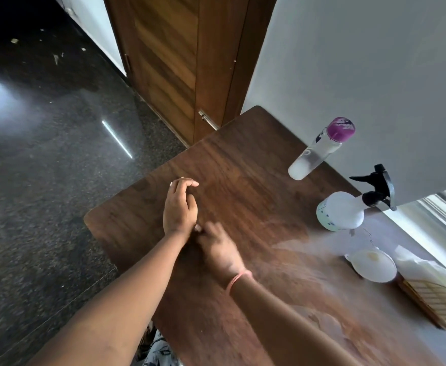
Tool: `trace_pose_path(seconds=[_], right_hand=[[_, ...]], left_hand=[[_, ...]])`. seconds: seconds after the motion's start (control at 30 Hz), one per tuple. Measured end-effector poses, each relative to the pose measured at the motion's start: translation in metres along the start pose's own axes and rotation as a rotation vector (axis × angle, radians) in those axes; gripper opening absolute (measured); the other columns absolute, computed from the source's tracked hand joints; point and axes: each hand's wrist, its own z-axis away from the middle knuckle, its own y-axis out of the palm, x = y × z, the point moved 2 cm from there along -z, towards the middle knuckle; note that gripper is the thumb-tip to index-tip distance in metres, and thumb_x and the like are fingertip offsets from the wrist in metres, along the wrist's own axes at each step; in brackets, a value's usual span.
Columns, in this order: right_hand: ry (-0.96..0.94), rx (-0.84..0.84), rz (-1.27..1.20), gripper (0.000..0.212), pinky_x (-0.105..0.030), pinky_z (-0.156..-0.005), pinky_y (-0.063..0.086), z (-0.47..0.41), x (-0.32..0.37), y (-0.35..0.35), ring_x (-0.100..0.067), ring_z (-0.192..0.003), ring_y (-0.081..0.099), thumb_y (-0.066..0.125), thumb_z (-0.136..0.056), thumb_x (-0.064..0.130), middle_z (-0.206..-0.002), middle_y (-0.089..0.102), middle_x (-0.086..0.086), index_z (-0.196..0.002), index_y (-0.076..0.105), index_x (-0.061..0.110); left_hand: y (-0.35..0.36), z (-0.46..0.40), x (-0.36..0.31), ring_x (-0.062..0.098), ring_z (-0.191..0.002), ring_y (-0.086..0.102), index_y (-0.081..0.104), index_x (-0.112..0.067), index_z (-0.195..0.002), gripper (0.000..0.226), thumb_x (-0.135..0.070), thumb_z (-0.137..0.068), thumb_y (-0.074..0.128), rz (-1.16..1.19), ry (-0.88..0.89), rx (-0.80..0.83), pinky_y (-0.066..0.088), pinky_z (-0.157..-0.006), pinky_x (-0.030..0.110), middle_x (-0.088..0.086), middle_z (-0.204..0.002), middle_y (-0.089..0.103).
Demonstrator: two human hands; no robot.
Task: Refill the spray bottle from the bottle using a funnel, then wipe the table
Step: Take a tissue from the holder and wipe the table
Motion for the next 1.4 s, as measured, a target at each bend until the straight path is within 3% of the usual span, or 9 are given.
trace_pose_path(seconds=[0.13, 0.23, 0.4, 0.57, 0.77, 0.87, 1.07, 1.2, 1.4], right_hand=[[-0.131, 0.019, 0.037, 0.026, -0.035, -0.072, 0.045, 0.014, -0.012, 0.007, -0.018, -0.085, 0.048, 0.045, -0.095, 0.031, -0.096, 0.057, -0.001, -0.096, 0.066, 0.016], [0.257, -0.178, 0.057, 0.013, -0.032, -0.072, 0.046, 0.025, -0.068, -0.032, -0.014, -0.084, 0.048, 0.057, -0.089, 0.025, -0.088, 0.055, 0.003, -0.090, 0.070, 0.021], [0.836, -0.379, 0.073, 0.026, -0.036, -0.083, 0.045, 0.060, -0.141, -0.087, -0.033, -0.099, 0.053, 0.053, -0.084, -0.006, -0.103, 0.056, -0.012, -0.098, 0.072, 0.005], [0.507, -0.204, 0.110, 0.017, -0.034, -0.082, 0.045, 0.052, -0.081, -0.045, -0.025, -0.098, 0.052, 0.057, -0.086, 0.012, -0.105, 0.055, -0.007, -0.100, 0.066, 0.016], [0.198, -0.152, 0.065, 0.017, -0.033, -0.069, 0.043, 0.082, -0.047, -0.029, -0.023, -0.084, 0.049, 0.054, -0.085, 0.021, -0.091, 0.056, -0.001, -0.090, 0.070, 0.019], [0.446, -0.333, 0.089, 0.016, -0.032, -0.067, 0.042, 0.115, -0.098, -0.052, -0.021, -0.081, 0.049, 0.060, -0.088, 0.027, -0.084, 0.057, 0.000, -0.084, 0.072, 0.017], [1.055, -0.648, 0.024, 0.008, -0.036, -0.067, 0.050, 0.211, -0.175, -0.098, -0.038, -0.078, 0.058, 0.066, -0.081, 0.004, -0.081, 0.060, -0.014, -0.080, 0.074, 0.004], [0.836, -0.506, 0.148, 0.017, -0.034, -0.064, 0.045, 0.197, -0.134, -0.080, -0.032, -0.073, 0.053, 0.066, -0.073, -0.003, -0.080, 0.055, -0.010, -0.084, 0.067, 0.009], [0.431, -0.237, 0.092, 0.025, -0.031, -0.074, 0.048, 0.170, -0.089, -0.049, -0.022, -0.088, 0.051, 0.058, -0.078, 0.026, -0.100, 0.061, 0.001, -0.099, 0.070, 0.021]], left_hand=[[-0.001, 0.001, -0.002, 0.011, -0.109, 0.055, 0.061, -0.015, -0.104, 0.037, 0.005, -0.080, 0.042, -0.002, -0.016, 0.008, 0.037, -0.096, 0.011, 0.000, -0.114, 0.058], [-0.001, 0.003, -0.004, 0.008, -0.110, 0.053, 0.061, -0.017, -0.102, 0.037, 0.005, -0.078, 0.043, -0.008, -0.018, 0.005, 0.035, -0.095, 0.010, -0.002, -0.114, 0.058], [0.000, -0.001, -0.007, 0.015, -0.105, 0.056, 0.066, -0.010, -0.097, 0.035, 0.007, -0.077, 0.043, 0.121, -0.115, -0.049, 0.041, -0.097, 0.020, 0.004, -0.109, 0.061], [0.026, 0.008, -0.036, 0.023, -0.106, 0.056, 0.068, -0.010, -0.097, 0.035, 0.005, -0.076, 0.044, 0.225, -0.280, -0.065, 0.036, -0.098, 0.023, 0.006, -0.109, 0.061], [0.067, 0.058, -0.099, 0.015, -0.101, 0.057, 0.066, -0.010, -0.089, 0.037, 0.009, -0.069, 0.042, 0.337, -0.066, 0.053, 0.042, -0.097, 0.023, 0.000, -0.099, 0.063], [0.082, 0.073, -0.114, 0.015, -0.104, 0.057, 0.066, -0.010, -0.086, 0.036, 0.010, -0.067, 0.042, 0.325, -0.002, 0.128, 0.035, -0.100, 0.012, 0.000, -0.098, 0.062], [0.100, 0.100, -0.122, 0.017, -0.108, 0.056, 0.066, -0.014, -0.083, 0.037, 0.013, -0.068, 0.046, 0.255, 0.041, 0.254, 0.036, -0.102, 0.020, -0.005, -0.095, 0.062], [0.112, 0.122, -0.127, 0.018, -0.111, 0.056, 0.066, -0.018, -0.084, 0.037, 0.012, -0.071, 0.048, 0.204, 0.011, 0.342, 0.036, -0.099, 0.019, -0.008, -0.097, 0.059], [0.132, 0.145, -0.154, 0.017, -0.108, 0.055, 0.061, -0.028, -0.080, 0.041, 0.009, -0.073, 0.045, 0.220, 0.108, 0.428, 0.042, -0.100, 0.035, -0.010, -0.096, 0.057]])
